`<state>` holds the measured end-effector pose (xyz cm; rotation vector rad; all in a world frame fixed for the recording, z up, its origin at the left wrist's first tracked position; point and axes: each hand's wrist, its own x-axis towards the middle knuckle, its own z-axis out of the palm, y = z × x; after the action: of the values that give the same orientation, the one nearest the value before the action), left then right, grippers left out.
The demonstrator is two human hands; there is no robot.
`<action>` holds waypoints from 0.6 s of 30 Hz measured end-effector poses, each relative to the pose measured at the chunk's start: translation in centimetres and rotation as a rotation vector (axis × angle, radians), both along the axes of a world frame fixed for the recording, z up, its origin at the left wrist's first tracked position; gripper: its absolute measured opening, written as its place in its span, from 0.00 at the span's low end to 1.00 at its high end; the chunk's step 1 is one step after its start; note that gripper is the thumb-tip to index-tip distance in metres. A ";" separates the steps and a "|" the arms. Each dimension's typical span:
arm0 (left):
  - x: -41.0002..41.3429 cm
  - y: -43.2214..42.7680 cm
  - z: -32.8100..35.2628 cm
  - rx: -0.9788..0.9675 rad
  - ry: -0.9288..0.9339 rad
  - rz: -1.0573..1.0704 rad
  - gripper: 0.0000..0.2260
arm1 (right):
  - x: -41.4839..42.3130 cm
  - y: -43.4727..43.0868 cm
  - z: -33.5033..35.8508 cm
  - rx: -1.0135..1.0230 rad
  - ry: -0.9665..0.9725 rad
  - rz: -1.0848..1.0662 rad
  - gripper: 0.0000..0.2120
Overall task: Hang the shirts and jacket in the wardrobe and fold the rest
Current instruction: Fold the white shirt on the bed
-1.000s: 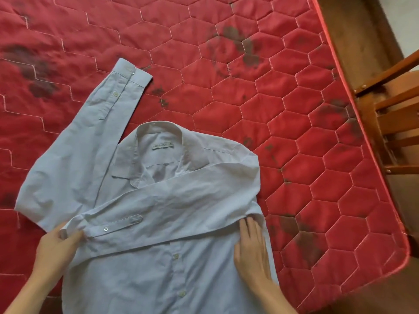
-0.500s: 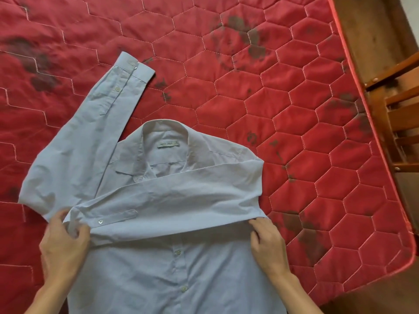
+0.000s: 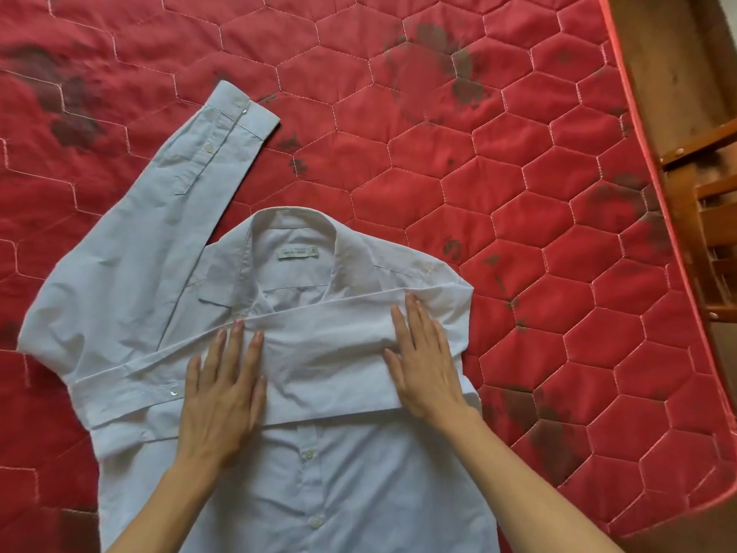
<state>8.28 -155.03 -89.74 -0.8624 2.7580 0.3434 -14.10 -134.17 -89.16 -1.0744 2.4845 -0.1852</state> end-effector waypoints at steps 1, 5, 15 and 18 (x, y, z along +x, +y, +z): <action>0.4 -0.4 -0.2 -0.004 -0.010 0.011 0.30 | -0.5 0.5 -0.2 0.019 0.008 0.012 0.33; 2.7 -2.4 -0.4 -0.014 -0.050 0.027 0.34 | -3.6 3.0 -0.5 0.119 0.074 -0.061 0.36; 0.5 -5.1 1.5 -0.072 0.108 0.258 0.24 | 1.4 -7.0 2.4 -0.185 0.069 -0.247 0.28; 0.2 -8.8 2.0 -0.104 0.121 0.344 0.23 | 4.3 -14.4 3.2 -0.312 -0.071 -0.250 0.25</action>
<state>8.43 -163.82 -87.77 -1.3917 2.7502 0.3216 -9.76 -148.59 -86.00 -0.8470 2.5740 -0.6923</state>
